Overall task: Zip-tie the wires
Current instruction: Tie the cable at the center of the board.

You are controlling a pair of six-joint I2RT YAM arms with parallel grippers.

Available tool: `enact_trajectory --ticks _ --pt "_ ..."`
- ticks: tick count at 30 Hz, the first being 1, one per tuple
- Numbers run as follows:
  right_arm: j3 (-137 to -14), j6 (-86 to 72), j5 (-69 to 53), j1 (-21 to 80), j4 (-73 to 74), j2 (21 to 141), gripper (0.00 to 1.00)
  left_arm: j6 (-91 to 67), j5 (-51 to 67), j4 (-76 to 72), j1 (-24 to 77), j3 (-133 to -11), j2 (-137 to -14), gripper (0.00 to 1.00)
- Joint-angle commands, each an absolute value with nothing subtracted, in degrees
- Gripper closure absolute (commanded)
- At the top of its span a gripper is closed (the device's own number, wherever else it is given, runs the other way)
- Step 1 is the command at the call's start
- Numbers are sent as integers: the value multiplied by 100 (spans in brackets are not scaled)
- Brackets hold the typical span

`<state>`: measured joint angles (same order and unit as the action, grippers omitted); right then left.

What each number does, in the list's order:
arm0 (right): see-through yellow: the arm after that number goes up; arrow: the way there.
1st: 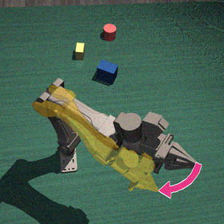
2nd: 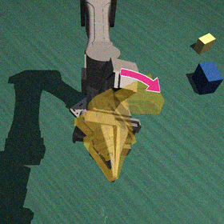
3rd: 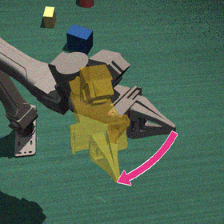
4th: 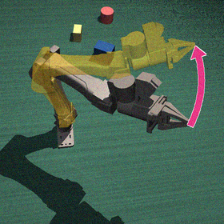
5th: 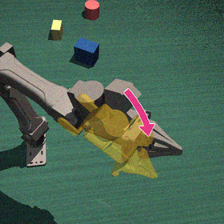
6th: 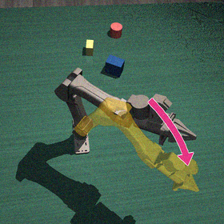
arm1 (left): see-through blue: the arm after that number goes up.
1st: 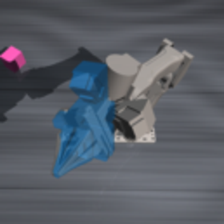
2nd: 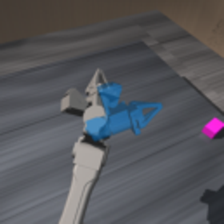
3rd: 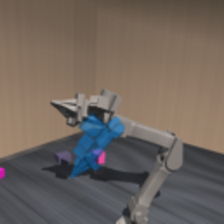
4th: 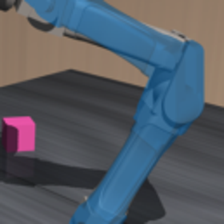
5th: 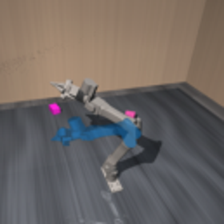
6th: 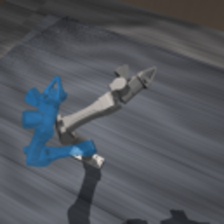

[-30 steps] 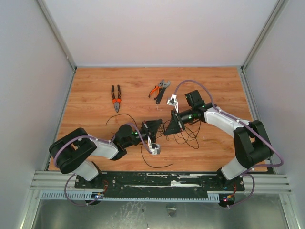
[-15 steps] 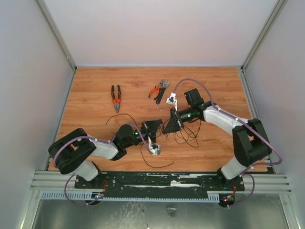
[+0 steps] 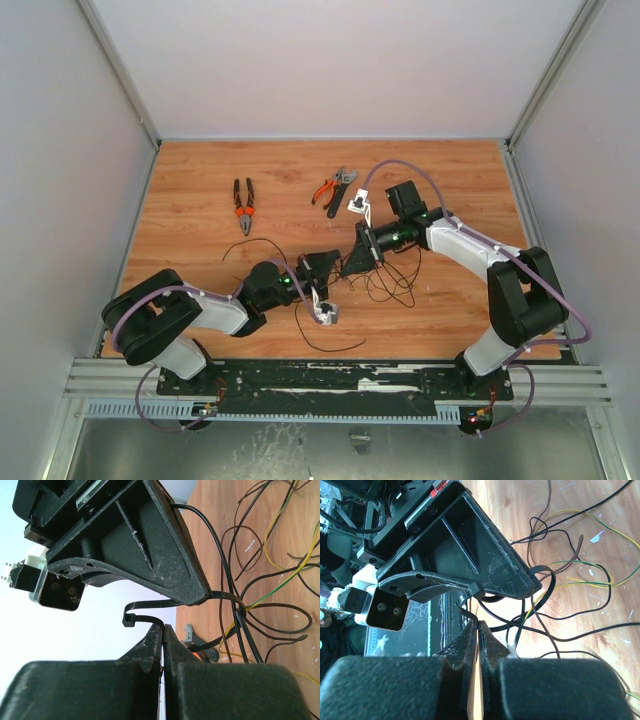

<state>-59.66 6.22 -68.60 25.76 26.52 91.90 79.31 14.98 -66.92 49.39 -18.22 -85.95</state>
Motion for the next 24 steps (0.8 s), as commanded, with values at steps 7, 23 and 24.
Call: enact_trajectory --ticks 7,23,24 --pt "-5826 780 -6841 2539 2601 9138 100 7779 1548 -6612 5043 -1923 -8541 100" --pt "-5131 521 -6543 2562 1771 8868 100 7319 1610 -7027 5010 -1768 -8907 100" --pt "-5125 519 -6548 2562 1752 8862 100 7310 1600 -7070 5003 -1735 -8924 100"
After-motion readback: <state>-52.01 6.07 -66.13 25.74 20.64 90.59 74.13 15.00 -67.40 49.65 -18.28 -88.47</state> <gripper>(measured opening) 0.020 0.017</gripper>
